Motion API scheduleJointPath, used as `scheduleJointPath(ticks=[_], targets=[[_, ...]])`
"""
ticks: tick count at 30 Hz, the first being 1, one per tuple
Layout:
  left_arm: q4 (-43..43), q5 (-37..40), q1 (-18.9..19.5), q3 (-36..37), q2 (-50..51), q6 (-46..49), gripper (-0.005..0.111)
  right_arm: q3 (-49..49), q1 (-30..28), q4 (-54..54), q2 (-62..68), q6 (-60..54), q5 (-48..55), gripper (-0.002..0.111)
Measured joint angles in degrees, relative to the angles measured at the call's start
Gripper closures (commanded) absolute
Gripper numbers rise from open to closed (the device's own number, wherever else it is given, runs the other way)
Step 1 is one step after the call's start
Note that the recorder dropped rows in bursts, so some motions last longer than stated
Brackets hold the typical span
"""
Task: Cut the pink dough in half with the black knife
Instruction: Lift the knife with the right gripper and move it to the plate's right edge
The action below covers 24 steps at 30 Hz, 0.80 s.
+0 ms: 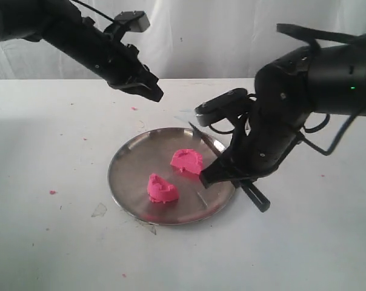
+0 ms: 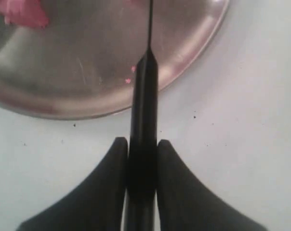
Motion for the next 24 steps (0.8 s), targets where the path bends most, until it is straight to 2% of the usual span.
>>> scheduleJointPath(ticks=[4, 9, 14, 18, 24], targets=[[0.1, 0.1, 0.0, 1.5, -4.0, -0.8, 0.107, 5.2, -2.3, 7.6, -3.9, 2.2, -6.0, 0.108], [-0.8, 0.4, 0.0, 4.8, -9.9, -1.1, 0.107, 12.3, -3.7, 28.8, -5.7, -0.2, -20.6, 0.108], [-2.5, 0.8, 0.0, 9.5, -16.4, -1.1, 0.107, 16.9, -3.8, 44.7, -5.0, -4.7, -29.5, 0.108], [-4.4, 0.9, 0.0, 13.3, -20.6, -1.0, 0.107, 18.5, -3.8, 50.3, -4.5, -6.3, -33.3, 0.108], [-6.6, -0.1, 0.0, 19.0, -25.9, -0.1, 0.107, 19.2, -3.8, 52.3, -2.6, -6.7, -35.2, 0.108]])
